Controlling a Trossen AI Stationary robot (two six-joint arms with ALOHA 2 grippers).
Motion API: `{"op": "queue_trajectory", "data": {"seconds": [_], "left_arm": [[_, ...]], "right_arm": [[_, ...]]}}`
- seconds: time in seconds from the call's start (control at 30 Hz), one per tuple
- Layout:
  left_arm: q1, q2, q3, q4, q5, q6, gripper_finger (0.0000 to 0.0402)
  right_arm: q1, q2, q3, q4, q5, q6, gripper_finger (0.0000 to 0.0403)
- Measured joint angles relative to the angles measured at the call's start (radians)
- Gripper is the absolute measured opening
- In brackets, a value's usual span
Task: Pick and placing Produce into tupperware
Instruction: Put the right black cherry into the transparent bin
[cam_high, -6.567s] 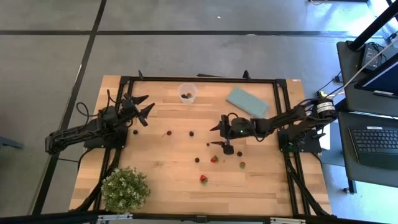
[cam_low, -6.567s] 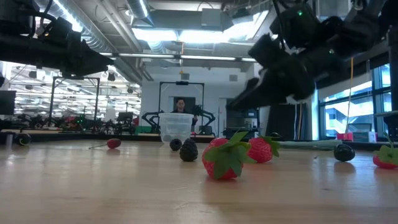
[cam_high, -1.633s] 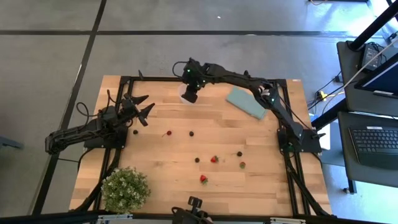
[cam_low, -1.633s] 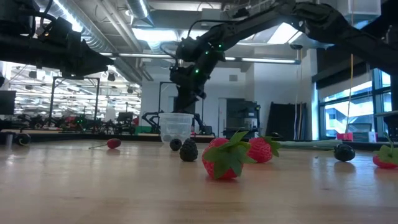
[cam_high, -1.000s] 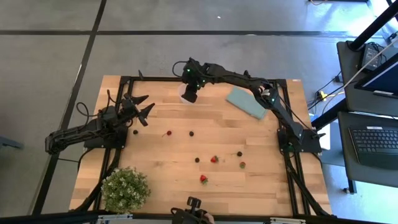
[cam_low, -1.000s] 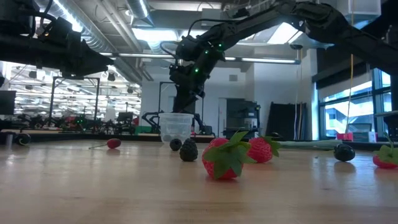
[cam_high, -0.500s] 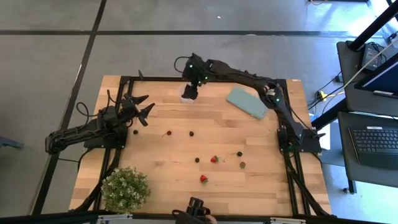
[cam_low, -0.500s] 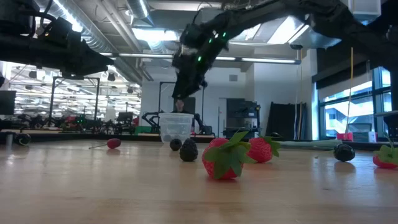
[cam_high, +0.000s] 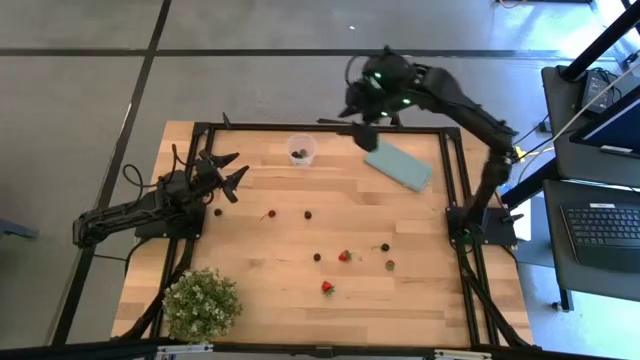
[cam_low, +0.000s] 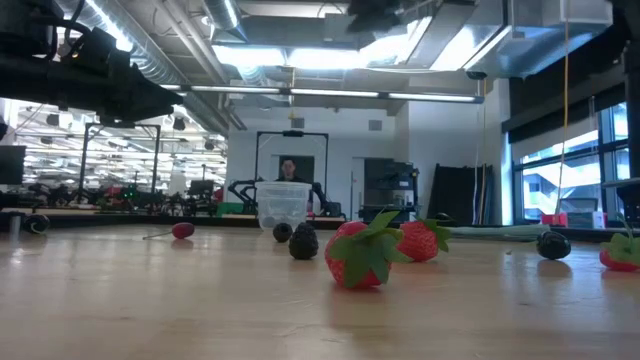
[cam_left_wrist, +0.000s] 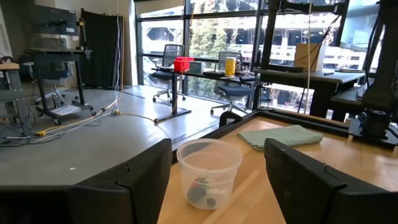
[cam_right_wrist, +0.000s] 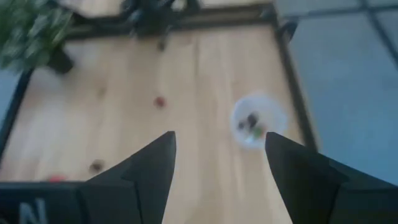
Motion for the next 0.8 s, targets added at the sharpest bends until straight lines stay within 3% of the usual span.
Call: {"op": "queue_trajectory", "data": {"seconds": [0.13,0.27,0.4,0.57,0.67,0.8], "left_arm": [[0.000,0.000,0.000,0.000,0.000,0.000,0.0247],[0.000,0.000,0.000,0.000,0.000,0.000,0.0247],[0.000,0.000,0.000,0.000,0.000,0.000,0.0247],[0.000,0.000,0.000,0.000,0.000,0.000,0.0247],[0.000,0.000,0.000,0.000,0.000,0.000,0.0247],[0.000,0.000,0.000,0.000,-0.001,0.000,0.0247]], "right_arm": [[0.052,-0.083,-0.081,-0.147,-0.002,-0.002,0.0249],[0.113,-0.217,-0.309,-0.153,-0.003,0.026,0.0249],[0.170,-0.401,-0.643,0.009,0.038,0.094,0.0249],[0.280,-0.614,-1.054,0.236,0.240,0.155,0.0249],[0.356,-0.689,-1.256,0.385,0.315,0.187,0.0249],[0.446,-0.709,-1.466,0.556,0.322,0.271,0.0249]]}}
